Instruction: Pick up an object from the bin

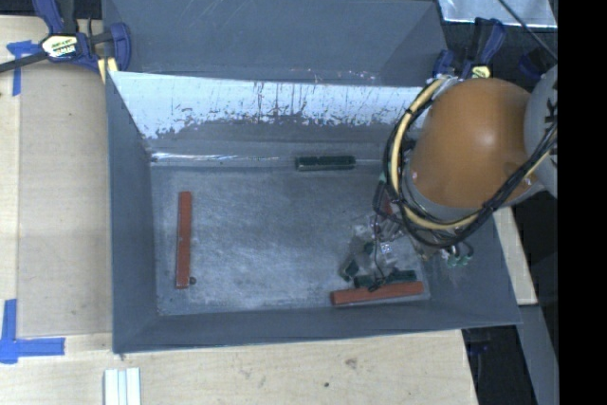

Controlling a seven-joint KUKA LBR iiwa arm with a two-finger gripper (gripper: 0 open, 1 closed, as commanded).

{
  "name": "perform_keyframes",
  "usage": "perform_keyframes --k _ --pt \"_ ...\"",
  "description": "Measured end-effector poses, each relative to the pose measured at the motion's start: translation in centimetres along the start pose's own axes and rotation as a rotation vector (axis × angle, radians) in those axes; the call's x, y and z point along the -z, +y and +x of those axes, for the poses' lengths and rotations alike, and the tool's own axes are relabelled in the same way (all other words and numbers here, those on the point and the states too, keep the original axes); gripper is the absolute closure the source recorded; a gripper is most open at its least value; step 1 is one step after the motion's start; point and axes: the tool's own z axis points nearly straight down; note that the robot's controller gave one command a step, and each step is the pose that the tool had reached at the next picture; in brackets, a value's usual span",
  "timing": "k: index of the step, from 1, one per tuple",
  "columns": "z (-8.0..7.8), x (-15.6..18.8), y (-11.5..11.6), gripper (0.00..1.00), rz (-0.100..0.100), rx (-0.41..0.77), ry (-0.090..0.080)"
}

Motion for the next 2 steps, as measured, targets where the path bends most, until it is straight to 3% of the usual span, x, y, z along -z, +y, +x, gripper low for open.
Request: perform_keyframes --k 1,2 --pt "-0.4 0.4 -0.1 0.0 0.003 -0.001 -0.011" --pt "-3.9 -10.8 -0.9 0.0 0.002 0.249 -0.005"
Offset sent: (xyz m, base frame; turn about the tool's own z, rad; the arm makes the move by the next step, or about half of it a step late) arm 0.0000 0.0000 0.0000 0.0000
